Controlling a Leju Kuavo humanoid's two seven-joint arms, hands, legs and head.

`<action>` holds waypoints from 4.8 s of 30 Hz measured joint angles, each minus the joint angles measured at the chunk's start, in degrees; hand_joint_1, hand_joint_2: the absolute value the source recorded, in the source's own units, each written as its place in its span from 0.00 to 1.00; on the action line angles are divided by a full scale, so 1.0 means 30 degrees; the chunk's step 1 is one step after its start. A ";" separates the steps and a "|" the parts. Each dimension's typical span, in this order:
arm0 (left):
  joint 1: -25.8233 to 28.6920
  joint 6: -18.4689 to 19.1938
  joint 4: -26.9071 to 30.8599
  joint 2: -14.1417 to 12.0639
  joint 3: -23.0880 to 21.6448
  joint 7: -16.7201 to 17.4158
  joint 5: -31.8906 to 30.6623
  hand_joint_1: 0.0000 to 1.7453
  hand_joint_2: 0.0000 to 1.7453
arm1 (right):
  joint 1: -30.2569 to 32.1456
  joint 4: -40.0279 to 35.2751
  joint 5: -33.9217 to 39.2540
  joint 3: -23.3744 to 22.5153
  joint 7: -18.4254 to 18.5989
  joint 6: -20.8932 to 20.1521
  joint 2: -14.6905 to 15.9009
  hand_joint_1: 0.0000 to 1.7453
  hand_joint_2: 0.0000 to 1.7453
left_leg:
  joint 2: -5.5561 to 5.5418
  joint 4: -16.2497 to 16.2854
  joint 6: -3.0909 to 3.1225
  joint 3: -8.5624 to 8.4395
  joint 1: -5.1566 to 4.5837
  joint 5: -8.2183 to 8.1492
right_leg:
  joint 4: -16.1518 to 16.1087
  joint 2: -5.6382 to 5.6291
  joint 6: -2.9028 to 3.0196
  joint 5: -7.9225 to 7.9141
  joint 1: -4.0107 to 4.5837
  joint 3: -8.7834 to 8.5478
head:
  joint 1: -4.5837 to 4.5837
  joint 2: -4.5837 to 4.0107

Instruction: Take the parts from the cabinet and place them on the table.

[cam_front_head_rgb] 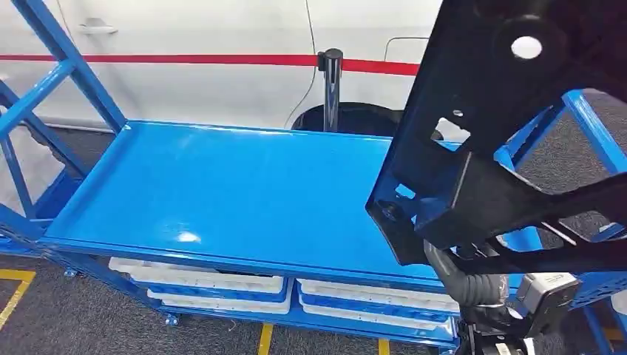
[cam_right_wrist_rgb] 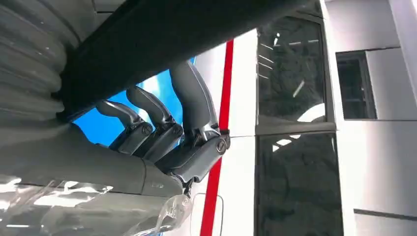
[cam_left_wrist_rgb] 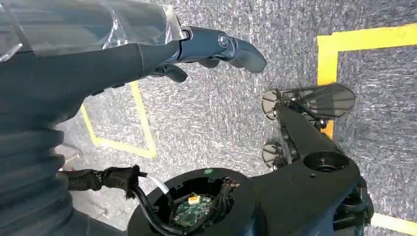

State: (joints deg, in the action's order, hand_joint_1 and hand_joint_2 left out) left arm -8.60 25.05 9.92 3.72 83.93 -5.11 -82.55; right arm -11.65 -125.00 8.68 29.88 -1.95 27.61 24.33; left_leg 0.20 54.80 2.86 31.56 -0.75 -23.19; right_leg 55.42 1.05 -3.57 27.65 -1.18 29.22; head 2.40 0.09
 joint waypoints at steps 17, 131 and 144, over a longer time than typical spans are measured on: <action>-0.0064 0.0000 -0.0007 0.0343 -0.0007 0.0459 -0.0787 0.00 1.00 | -0.0468 -0.0467 -0.1472 -0.0809 0.2463 0.0816 0.0707 1.00 1.00 | -0.0158 -0.0365 -0.0274 -0.1484 0.0011 -0.1319 | -0.0005 -0.0884 0.0453 -0.1745 0.0038 0.1674 | 0.0044 0.0000; -0.0089 -0.1056 -0.0015 0.0663 0.0153 0.0831 -0.1326 0.00 1.00 | 0.2052 -0.5566 -0.4699 -0.4430 0.5756 0.2404 0.3373 1.00 1.00 | 0.0065 0.0495 -0.0411 0.0498 -0.0014 -0.0455 | -0.0513 -0.0329 0.0789 -0.0366 -0.0143 -0.0416 | 0.0007 0.0000; -0.0230 -0.0510 -0.0015 0.0649 0.0321 0.0896 -0.1333 0.00 1.00 | 0.2085 -0.5603 -0.4648 -0.4430 0.5727 0.2404 0.3351 1.00 1.00 | -0.0049 -0.0918 -0.0039 -0.2007 -0.0100 -0.1065 | -0.0626 -0.0379 0.0220 -0.1953 -0.0105 0.0990 | 0.0022 0.0000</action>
State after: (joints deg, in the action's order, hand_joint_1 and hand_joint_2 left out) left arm -9.29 23.52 9.88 5.66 84.89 -2.43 -86.55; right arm -5.39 -141.81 -5.27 16.59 15.23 34.82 34.38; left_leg 0.06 52.04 2.74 25.54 -1.06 -26.39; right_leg 53.54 -0.09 -2.91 21.79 -1.49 32.19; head 2.47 0.09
